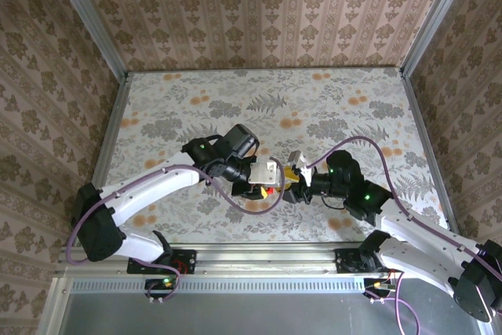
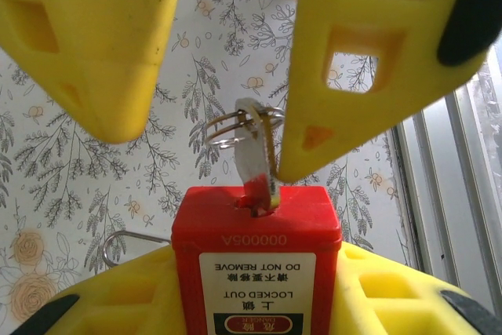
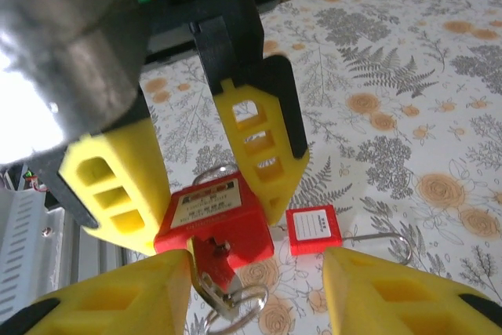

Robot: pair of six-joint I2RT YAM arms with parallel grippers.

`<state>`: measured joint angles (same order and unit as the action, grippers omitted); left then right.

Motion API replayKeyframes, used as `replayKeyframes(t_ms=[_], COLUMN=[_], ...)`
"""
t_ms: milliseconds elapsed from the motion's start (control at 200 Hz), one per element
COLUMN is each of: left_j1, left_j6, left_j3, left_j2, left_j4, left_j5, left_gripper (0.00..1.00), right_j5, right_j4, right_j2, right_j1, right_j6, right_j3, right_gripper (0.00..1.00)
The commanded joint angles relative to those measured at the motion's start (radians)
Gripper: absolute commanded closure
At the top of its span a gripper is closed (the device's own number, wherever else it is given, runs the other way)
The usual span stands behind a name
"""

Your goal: Unlock with the key

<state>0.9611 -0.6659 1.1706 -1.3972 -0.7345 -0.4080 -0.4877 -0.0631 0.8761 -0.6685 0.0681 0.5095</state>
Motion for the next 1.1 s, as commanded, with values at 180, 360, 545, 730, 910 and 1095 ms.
replayKeyframes(t_ms=[180, 360, 545, 730, 910, 1095], left_j1=[0.009, 0.011, 0.012, 0.018, 0.027, 0.037], left_j6=[-0.026, -0.027, -0.029, -0.033, -0.032, -0.034], left_j3=[0.041, 0.036, 0.035, 0.038, 0.037, 0.037], left_j2=[-0.007, -0.006, -0.005, -0.005, -0.007, -0.008], left_j4=[-0.014, -0.008, -0.012, -0.024, -0.028, -0.031], left_j5=[-0.018, -0.010, -0.009, -0.016, -0.023, -0.037], left_gripper=[1.00, 1.00, 1.00, 1.00, 1.00, 1.00], right_j5=[-0.037, -0.075, -0.079, -0.076, -0.077, -0.103], right_j4=[-0.069, -0.087, -0.098, -0.095, -0.127, -0.137], right_j2=[0.008, 0.004, -0.017, -0.031, -0.010, 0.043], right_j1=[-0.011, -0.011, -0.011, -0.012, -0.012, -0.020], right_j6=[-0.021, -0.051, -0.043, 0.015, 0.052, 0.088], right_j3=[-0.032, -0.042, -0.065, -0.078, -0.084, -0.070], right_gripper=[0.68, 0.70, 0.45, 0.27, 0.22, 0.22])
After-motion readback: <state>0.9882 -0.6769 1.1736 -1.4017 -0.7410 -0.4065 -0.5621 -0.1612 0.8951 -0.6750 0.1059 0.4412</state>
